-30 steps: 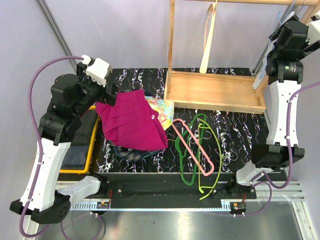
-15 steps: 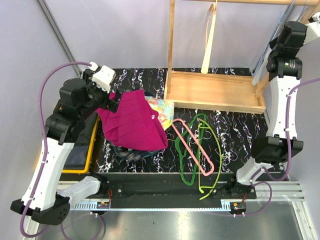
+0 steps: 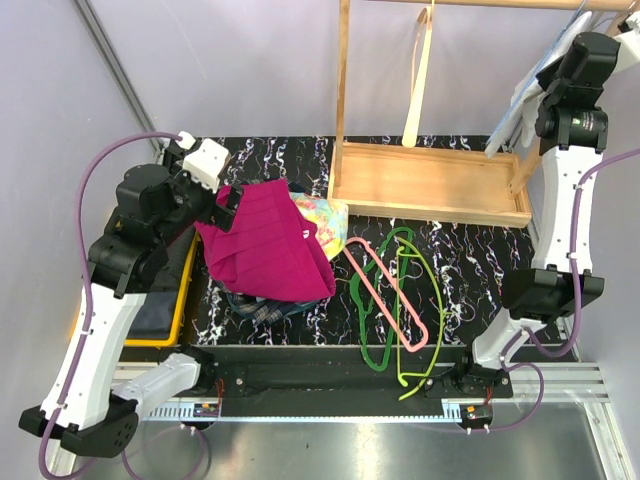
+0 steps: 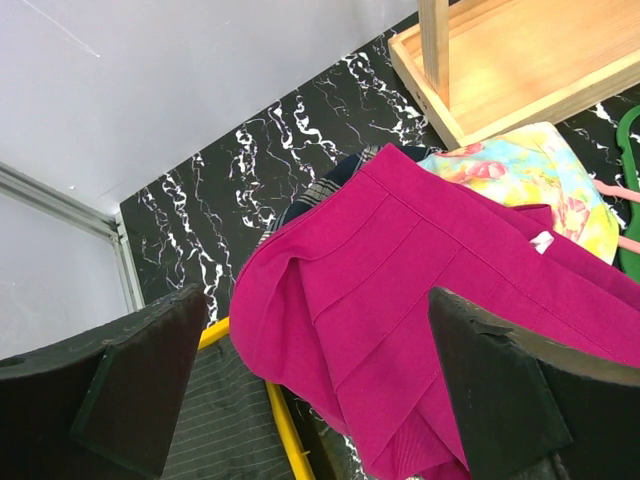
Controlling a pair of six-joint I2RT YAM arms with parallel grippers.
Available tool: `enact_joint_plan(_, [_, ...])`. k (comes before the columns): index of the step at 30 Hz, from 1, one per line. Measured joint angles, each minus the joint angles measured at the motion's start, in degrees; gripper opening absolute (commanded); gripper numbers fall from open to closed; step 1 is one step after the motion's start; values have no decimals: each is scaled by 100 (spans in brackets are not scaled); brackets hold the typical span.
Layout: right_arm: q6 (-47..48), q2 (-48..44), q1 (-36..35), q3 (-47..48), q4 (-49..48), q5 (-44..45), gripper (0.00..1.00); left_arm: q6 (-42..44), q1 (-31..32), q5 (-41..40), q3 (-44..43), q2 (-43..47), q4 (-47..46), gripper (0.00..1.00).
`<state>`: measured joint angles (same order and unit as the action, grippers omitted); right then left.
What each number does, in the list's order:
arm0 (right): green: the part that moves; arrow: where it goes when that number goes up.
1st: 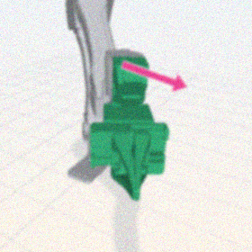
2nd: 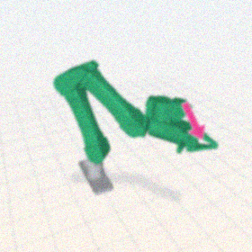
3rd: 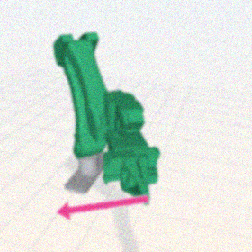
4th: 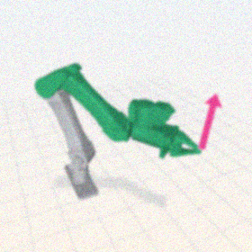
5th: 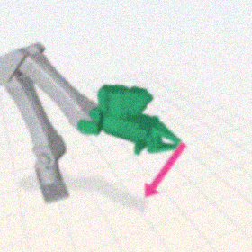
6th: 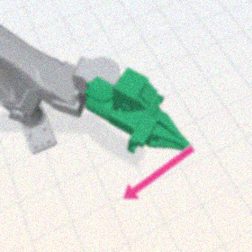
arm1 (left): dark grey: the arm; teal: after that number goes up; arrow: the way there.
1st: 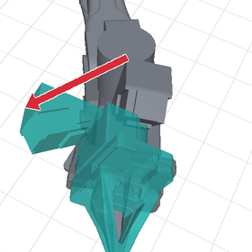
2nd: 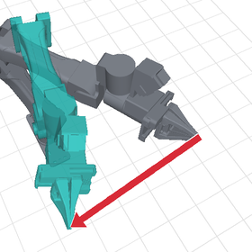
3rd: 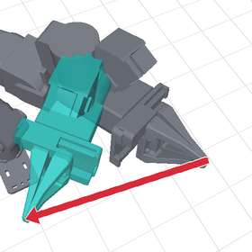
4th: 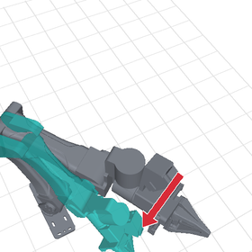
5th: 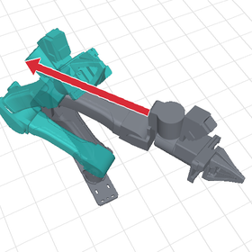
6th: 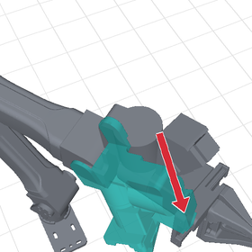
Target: Remove the skirt from the hanger
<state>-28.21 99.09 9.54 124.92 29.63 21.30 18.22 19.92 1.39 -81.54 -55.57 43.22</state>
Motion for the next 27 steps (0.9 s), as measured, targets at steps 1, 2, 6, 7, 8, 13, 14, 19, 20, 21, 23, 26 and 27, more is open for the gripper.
enact_joint_plan(1, [0,55,2,118,37,-4,0,7,0,-9,15,11,2,99])
enact_joint_plan(2, [4,122,7,264,92,-11,0,20,0,-15,31,26,-2,99])
enact_joint_plan(6, [31,267,17,704,304,-105,0,44,0,-24,105,98,-2,99])
enact_joint_plan(7, [46,251,20,713,339,-114,0,46,0,-26,127,118,-2,99])
enact_joint_plan(8, [68,229,22,713,361,-114,0,52,0,-31,149,142,0,99])
enact_joint_plan(13, [138,-225,28,136,323,-212,0,87,0,-31,168,162,-2,99])
enact_joint_plan(14, [140,-402,26,-101,299,-254,0,92,0,-31,168,164,-2,99])
enact_joint_plan(19, [142,-1744,26,-1672,260,-623,0,107,0,-22,166,179,-4,99])
enact_joint_plan(20, [144,-2046,24,-1982,264,-717,0,107,0,-11,164,186,-2,99])
enact_joint_plan(21, [144,-2317,20,-2240,289,-785,0,105,0,2,164,188,-4,99])
enact_joint_plan(23, [142,-2815,2,-2640,339,-931,0,103,0,31,138,188,-7,99])
enact_joint_plan(26, [140,-3442,-90,-3027,367,-1099,0,101,0,72,114,201,-7,99])
enact_joint_plan(27, [142,-3626,-149,-3097,393,-1150,0,101,0,83,111,219,-7,99])
